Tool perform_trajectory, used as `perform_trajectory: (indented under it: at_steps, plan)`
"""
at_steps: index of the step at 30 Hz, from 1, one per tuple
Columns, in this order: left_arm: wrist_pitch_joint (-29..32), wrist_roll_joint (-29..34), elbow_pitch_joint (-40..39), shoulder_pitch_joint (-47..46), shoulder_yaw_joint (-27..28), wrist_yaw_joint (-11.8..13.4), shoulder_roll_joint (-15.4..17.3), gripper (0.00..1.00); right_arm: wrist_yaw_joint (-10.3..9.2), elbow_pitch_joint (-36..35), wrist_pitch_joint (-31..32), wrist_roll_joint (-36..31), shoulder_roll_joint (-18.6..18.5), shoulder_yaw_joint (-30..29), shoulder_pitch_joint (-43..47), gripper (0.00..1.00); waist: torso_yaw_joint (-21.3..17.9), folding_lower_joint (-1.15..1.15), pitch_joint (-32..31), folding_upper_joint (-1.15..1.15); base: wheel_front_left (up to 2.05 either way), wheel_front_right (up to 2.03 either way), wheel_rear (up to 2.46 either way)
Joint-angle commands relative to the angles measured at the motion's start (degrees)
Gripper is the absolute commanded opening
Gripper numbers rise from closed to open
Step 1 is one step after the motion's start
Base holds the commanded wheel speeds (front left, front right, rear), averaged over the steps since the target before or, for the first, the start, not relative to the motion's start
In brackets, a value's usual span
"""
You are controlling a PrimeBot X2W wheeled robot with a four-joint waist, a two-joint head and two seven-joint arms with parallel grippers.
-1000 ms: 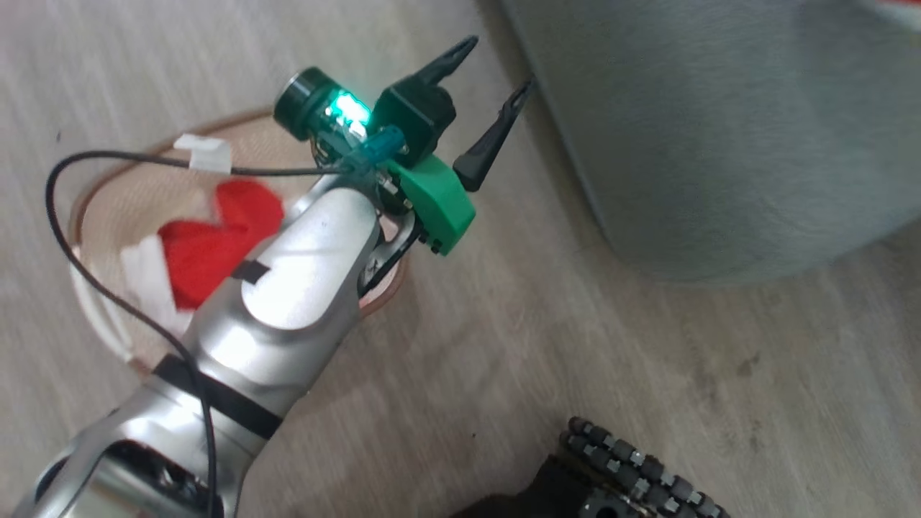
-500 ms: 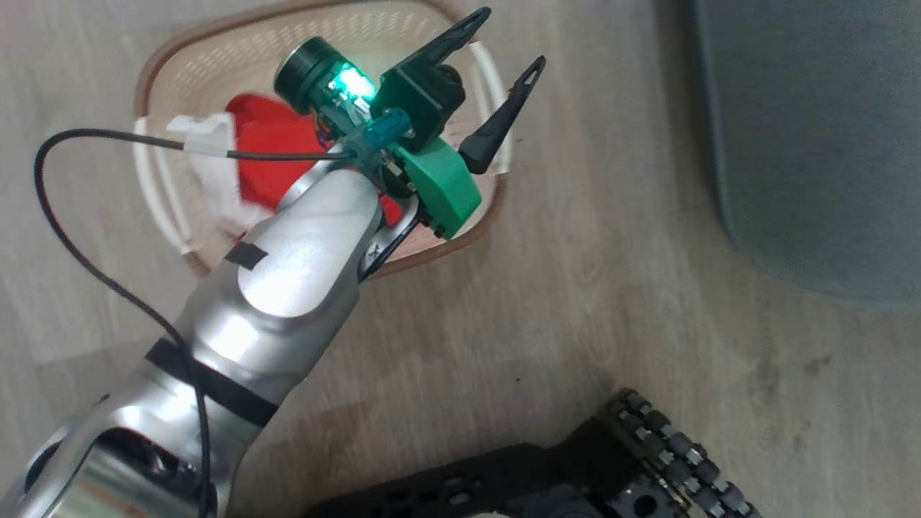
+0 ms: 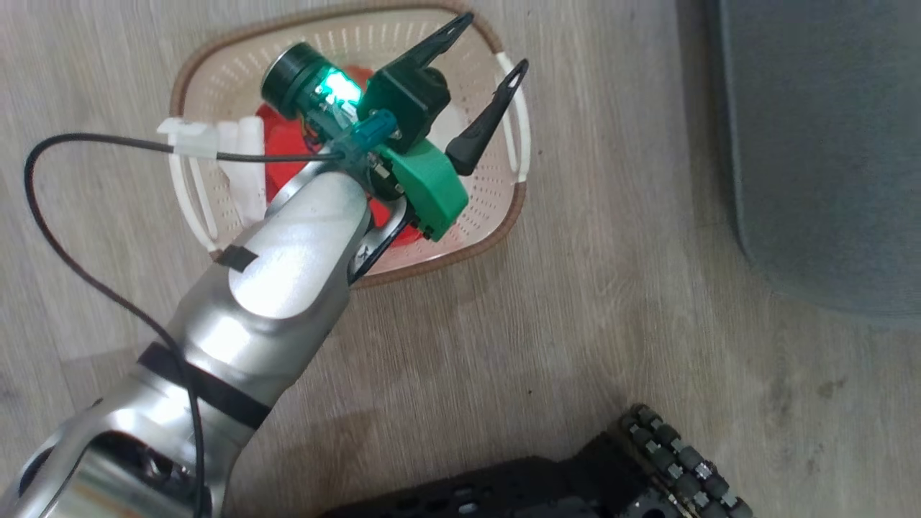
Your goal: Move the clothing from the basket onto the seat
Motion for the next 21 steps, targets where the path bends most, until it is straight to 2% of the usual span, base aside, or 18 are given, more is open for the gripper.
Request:
perform_trajectory:
  at_steps: [1,10,21]
  plan:
    - [-0.32,0.01,-1.30,0.95,1.43,0.07,0.67,1.00,-0.02,-2.27,-0.34,0.77,-1.41,0.64,2.26,1.00,-0.54,0.01,-1.54,0.00,0.00,0.00,0.00]
    - [-0.34,-0.55,-1.12,5.52,4.06,0.63,0.26,1.00,-0.02,-8.27,-0.35,5.89,0.71,7.91,14.84,1.00,0.06,0.01,-10.77,0.00,0.00,0.00,0.00]
    - [-0.34,-0.76,-1.25,14.79,12.09,1.76,0.99,1.00,-0.02,-24.49,-0.36,13.42,5.48,24.38,25.35,1.00,2.68,0.01,-23.78,0.00,0.00,0.00,0.00]
